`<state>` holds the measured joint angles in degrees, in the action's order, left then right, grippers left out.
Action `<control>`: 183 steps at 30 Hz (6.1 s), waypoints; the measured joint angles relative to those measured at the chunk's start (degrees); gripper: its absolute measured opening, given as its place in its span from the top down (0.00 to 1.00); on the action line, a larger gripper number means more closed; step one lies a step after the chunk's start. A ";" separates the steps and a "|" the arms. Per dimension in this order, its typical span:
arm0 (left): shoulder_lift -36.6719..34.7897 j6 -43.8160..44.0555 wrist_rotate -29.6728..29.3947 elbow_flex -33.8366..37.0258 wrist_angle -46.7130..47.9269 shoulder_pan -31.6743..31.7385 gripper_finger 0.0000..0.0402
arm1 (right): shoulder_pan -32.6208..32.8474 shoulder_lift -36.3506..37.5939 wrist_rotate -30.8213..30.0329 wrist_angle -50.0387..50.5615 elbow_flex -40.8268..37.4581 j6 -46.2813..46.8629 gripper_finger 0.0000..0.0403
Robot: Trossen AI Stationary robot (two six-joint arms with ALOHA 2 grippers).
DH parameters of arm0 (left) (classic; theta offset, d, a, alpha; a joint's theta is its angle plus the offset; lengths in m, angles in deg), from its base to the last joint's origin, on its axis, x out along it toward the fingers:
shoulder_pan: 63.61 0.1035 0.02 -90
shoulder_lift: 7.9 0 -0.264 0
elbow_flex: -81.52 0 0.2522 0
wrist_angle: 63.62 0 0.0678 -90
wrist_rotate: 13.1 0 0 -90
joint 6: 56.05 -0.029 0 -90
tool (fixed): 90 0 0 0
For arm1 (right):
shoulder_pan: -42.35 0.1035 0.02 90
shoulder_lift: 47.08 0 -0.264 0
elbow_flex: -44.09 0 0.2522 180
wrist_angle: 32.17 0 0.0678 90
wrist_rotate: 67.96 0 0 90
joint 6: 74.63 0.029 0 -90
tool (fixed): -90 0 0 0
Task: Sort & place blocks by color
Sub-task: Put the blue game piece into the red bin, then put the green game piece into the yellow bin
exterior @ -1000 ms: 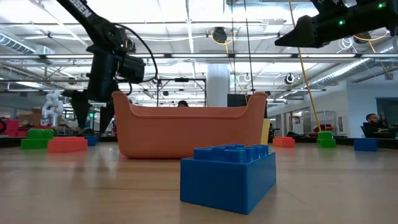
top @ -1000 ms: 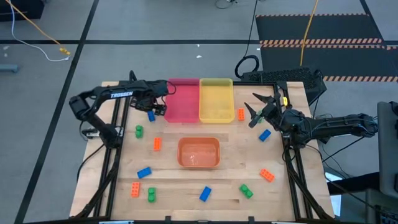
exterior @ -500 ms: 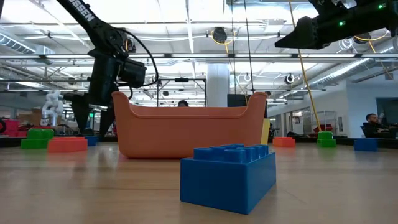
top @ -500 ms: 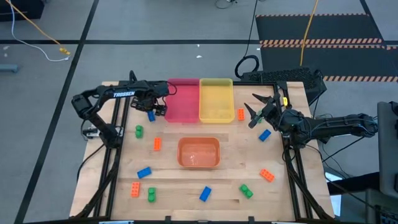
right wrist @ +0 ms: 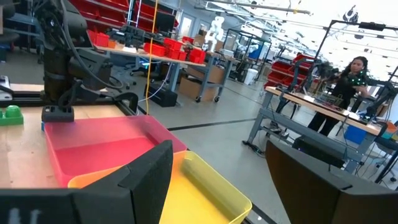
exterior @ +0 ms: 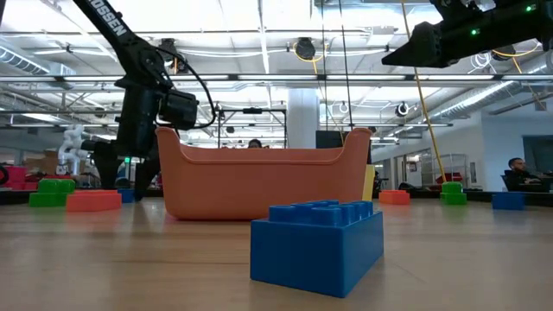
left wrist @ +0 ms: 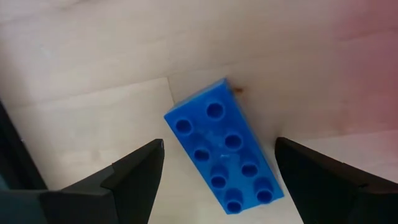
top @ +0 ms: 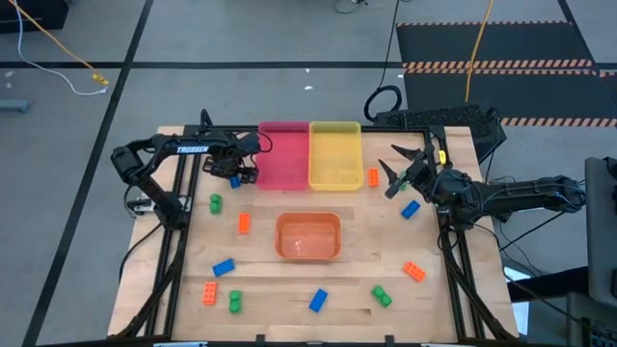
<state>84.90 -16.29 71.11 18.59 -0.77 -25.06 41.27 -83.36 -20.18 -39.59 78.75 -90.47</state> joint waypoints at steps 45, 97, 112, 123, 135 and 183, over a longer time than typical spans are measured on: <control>-2.16 -9.46 -1.94 -18.56 14.97 0.28 0.64 | -0.02 0.00 0.00 -0.23 -0.01 -0.35 0.37; 12.37 -25.01 1.02 -35.67 -2.57 -1.21 0.34 | -0.11 0.00 -0.04 -2.42 -0.49 -9.56 0.37; -8.17 -36.85 3.83 -30.55 -27.88 -12.68 0.33 | -2.78 0.38 -5.66 -0.98 -2.60 -3.57 0.37; -20.30 -32.67 3.15 -1.78 -63.62 -14.26 0.32 | -7.10 -2.32 2.48 3.97 -2.60 10.63 0.37; -21.75 -31.76 5.83 8.94 -83.38 -13.68 0.33 | -13.32 -11.79 7.88 21.32 10.80 15.85 0.37; -26.67 -40.77 16.26 9.07 -66.78 -15.67 0.33 | -32.35 -36.92 28.37 80.39 26.44 55.45 0.37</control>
<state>58.23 -57.07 87.36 27.66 -67.55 -40.73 8.92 -120.27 8.19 40.80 105.19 -35.02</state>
